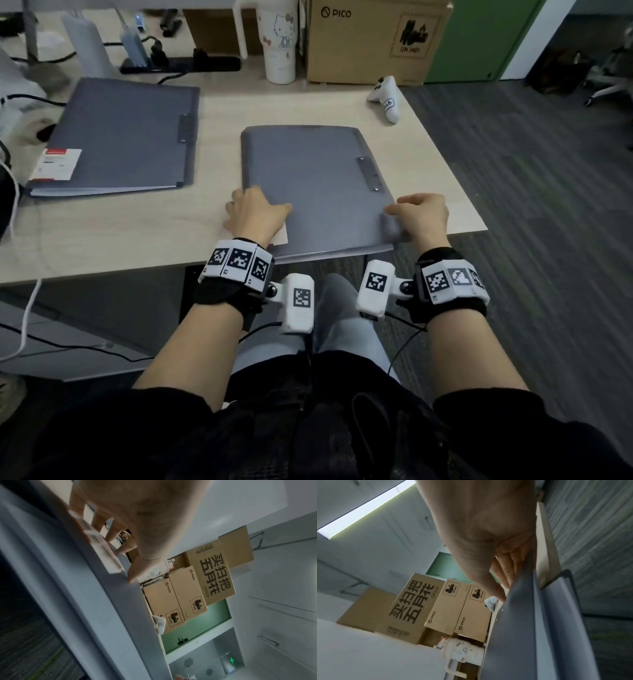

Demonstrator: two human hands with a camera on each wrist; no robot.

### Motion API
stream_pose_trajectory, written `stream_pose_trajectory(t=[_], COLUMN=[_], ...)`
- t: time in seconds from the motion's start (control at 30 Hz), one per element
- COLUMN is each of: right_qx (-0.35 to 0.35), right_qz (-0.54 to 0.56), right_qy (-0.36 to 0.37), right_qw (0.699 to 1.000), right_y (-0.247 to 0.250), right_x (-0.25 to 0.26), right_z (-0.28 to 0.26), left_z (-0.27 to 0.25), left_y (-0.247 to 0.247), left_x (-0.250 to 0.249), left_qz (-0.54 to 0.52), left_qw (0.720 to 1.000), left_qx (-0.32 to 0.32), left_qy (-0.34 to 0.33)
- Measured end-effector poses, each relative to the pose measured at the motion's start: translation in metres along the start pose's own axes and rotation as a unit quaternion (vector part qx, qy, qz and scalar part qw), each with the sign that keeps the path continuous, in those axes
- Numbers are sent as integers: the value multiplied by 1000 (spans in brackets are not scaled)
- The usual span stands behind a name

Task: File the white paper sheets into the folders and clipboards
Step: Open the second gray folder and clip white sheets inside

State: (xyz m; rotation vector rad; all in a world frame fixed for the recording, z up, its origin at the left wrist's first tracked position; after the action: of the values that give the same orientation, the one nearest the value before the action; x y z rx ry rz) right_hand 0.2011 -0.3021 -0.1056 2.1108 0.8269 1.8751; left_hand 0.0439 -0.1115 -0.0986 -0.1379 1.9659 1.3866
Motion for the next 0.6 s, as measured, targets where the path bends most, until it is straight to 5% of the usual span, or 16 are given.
stream_pose_trajectory(t=[0.13,0.3,0.6], right_qx=[45,78,57], right_qz=[-65,-118,72], right_qy=[6,4,-10], right_qw=[997,990,996], right_y=[-13,-25,-39], right_x=[-3,3,16], right_z=[6,3,-3], left_z=[10,11,7], left_y=[11,13,35], left_x=[18,27,41], left_qz=[-165,-350,-461], left_qw=[985,927,887], left_qx=[-11,92,2], left_qy=[46,99,34])
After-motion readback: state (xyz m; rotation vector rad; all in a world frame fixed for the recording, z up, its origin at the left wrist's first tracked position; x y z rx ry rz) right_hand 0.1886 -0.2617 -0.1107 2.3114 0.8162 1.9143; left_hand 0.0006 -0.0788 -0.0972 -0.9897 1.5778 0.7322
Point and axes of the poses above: each hand's wrist, its own z-axis towards the middle knuckle, its own y-axis out of the back of the hand, x = y × z, the point moved 2 cm from there along z, towards the middle knuckle, and after that the axes turned 1 degree about x, right-handed, at the moved point
